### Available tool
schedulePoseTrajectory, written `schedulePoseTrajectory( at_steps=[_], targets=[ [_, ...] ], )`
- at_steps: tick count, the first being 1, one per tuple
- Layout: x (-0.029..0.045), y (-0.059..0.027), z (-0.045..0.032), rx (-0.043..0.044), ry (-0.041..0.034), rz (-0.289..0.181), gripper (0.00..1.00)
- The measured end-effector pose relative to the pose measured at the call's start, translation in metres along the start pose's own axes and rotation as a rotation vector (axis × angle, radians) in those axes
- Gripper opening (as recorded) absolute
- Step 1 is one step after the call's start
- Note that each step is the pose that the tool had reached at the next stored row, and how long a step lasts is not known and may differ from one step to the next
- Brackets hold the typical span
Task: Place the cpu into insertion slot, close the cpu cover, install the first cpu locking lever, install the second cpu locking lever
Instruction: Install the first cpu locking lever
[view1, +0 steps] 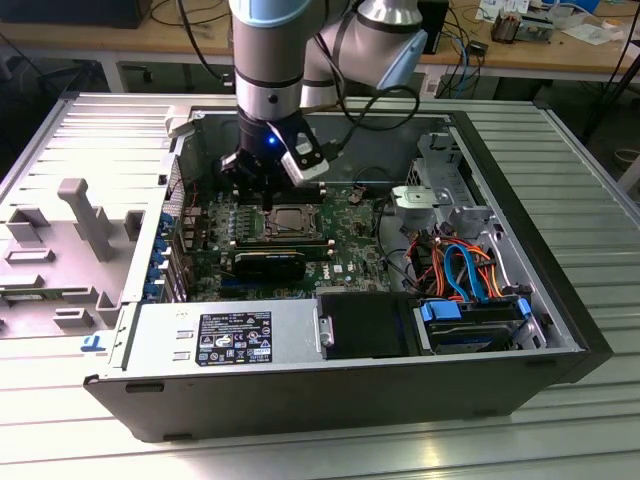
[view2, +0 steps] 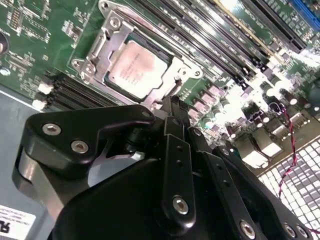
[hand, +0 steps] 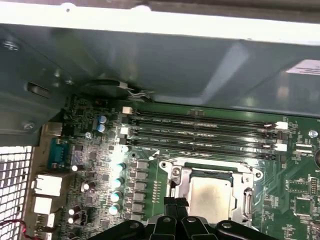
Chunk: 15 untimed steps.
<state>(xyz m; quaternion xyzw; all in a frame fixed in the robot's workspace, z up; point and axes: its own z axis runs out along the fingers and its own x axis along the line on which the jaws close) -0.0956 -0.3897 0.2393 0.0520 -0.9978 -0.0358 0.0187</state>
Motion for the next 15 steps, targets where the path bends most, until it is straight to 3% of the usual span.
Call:
schedulePoseTrajectory(
  at_steps=[5, 15],
  targets=[
    [0.0106, 0.0013, -0.0005, -0.0068, -0.0071, -0.001, 0.11],
    [0.0213, 0.0063, -0.0008, -0.0238, -0.0117, -0.002, 0.11]
  ],
)
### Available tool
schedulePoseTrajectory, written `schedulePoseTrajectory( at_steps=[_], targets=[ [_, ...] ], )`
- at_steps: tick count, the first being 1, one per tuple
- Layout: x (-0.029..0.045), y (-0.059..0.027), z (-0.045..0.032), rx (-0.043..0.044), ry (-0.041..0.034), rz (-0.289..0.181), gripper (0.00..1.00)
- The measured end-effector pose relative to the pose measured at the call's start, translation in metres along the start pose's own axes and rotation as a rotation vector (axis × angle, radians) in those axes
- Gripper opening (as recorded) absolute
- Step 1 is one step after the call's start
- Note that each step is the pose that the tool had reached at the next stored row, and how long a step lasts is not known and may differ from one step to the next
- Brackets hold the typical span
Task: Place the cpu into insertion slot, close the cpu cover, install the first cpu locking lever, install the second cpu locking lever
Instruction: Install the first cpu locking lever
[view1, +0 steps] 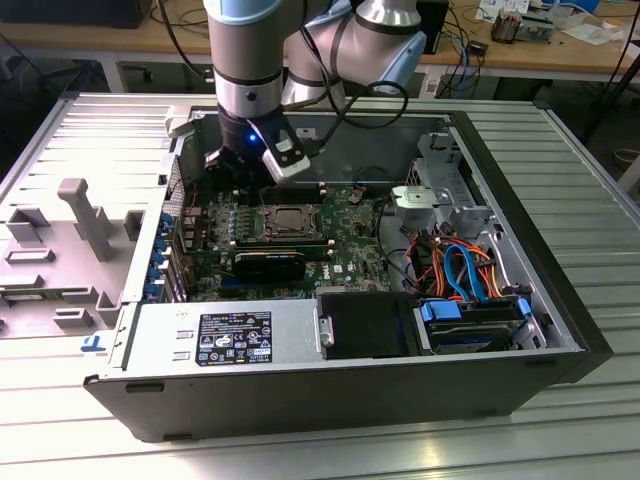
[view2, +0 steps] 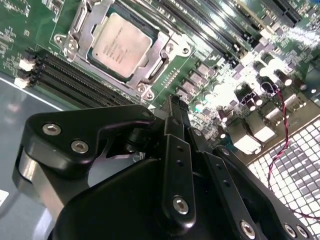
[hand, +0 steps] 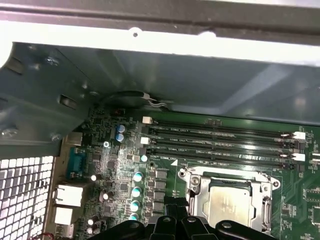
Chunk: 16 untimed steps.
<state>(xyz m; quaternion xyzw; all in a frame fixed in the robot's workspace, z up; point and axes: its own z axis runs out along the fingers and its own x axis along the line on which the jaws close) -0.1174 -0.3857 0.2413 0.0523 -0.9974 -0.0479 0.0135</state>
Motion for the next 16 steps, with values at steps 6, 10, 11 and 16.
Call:
schedulePoseTrajectory(
  at_steps=[6, 10, 11, 16],
  targets=[
    [0.0010, 0.0043, -0.0046, -0.0145, -0.0016, 0.000, 0.11],
    [0.0030, 0.0096, -0.0046, -0.0232, -0.0025, -0.001, 0.11],
    [0.0038, 0.0102, -0.0051, -0.0253, -0.0027, -0.001, 0.11],
    [0.0049, 0.0119, -0.0124, -0.0354, -0.0040, -0.001, 0.11]
  ],
)
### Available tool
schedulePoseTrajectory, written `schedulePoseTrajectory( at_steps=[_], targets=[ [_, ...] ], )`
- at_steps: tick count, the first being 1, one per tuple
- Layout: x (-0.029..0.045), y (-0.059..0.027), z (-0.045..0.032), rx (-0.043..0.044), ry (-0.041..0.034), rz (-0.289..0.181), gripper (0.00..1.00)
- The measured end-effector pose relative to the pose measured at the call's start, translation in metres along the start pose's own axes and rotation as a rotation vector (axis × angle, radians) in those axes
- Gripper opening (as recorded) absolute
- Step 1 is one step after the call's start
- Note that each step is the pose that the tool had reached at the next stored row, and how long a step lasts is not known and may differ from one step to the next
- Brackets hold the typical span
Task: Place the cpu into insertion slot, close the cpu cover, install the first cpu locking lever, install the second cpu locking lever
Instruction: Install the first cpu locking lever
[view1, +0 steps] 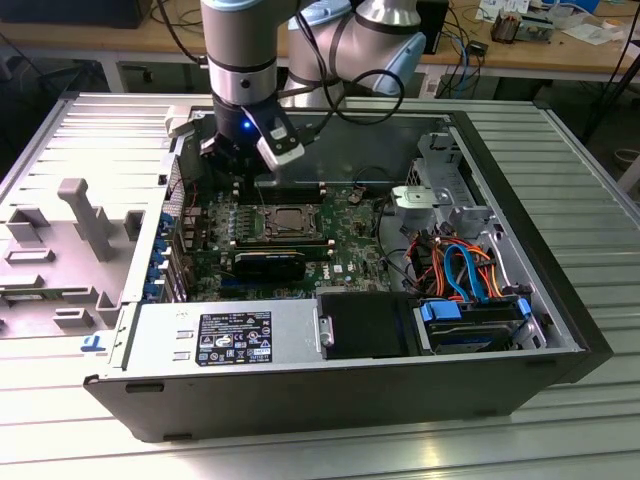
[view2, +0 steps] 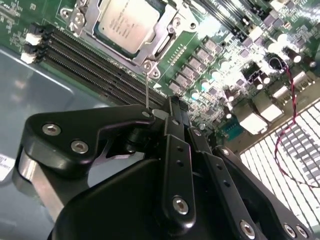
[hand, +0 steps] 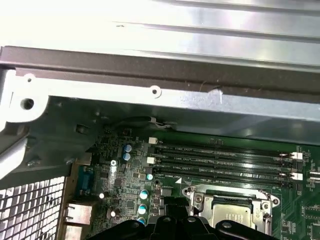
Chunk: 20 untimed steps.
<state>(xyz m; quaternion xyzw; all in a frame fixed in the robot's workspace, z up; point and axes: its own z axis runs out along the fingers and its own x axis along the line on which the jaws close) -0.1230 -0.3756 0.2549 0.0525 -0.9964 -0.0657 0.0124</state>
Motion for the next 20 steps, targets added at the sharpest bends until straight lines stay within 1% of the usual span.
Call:
schedulePoseTrajectory(
  at_steps=[3, 6, 9, 12, 17, 20],
  targets=[
    [0.0002, 0.0021, -0.0008, -0.0054, -0.0007, 0.000, 0.11],
    [0.0021, 0.0041, -0.0013, -0.0110, -0.0014, 0.000, 0.11],
    [0.0033, 0.0059, -0.0057, -0.0161, -0.0024, -0.001, 0.11],
    [0.0028, 0.0105, -0.0052, -0.0159, -0.0021, -0.001, 0.11],
    [0.0026, 0.0124, -0.0049, -0.0160, -0.0022, -0.001, 0.11],
    [-0.0006, 0.0121, -0.0050, -0.0160, -0.0022, -0.001, 0.11]
  ],
)
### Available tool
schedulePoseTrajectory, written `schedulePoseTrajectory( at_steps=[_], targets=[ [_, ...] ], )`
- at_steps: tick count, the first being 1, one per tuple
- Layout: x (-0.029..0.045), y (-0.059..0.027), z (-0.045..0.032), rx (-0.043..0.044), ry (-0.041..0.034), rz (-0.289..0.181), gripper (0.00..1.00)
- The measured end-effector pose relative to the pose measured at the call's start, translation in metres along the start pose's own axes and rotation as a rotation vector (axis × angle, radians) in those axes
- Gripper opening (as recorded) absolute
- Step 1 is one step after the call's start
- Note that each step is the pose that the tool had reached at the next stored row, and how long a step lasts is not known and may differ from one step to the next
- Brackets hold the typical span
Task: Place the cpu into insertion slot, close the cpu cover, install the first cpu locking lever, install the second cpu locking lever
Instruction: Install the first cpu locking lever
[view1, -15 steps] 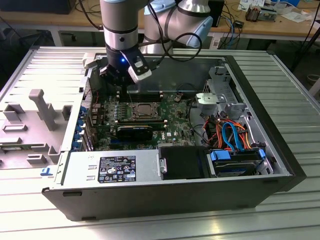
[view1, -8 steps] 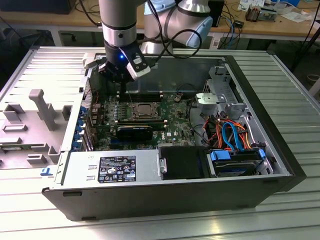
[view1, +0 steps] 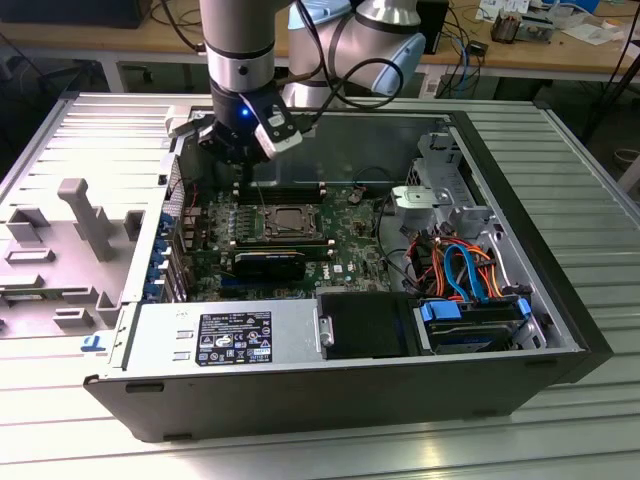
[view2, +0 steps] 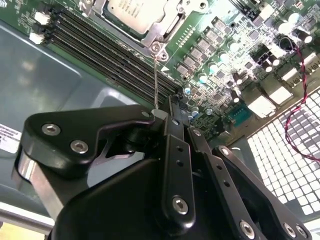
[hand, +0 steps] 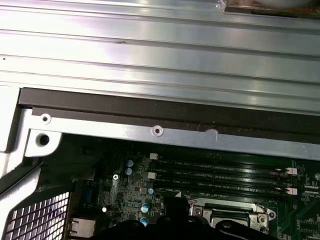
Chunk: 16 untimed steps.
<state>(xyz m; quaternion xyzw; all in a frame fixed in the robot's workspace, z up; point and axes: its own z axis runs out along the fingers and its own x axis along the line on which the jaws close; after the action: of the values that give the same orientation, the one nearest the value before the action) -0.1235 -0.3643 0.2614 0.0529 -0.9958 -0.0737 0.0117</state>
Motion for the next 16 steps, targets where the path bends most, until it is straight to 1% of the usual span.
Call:
schedulePoseTrajectory(
  at_steps=[8, 16],
  targets=[
    [-0.0088, -0.0009, -0.0001, 0.0000, 0.0000, 0.000, 0.11],
    [-0.0214, -0.0023, -0.0004, 0.0000, 0.0001, 0.000, 0.11]
  ],
)
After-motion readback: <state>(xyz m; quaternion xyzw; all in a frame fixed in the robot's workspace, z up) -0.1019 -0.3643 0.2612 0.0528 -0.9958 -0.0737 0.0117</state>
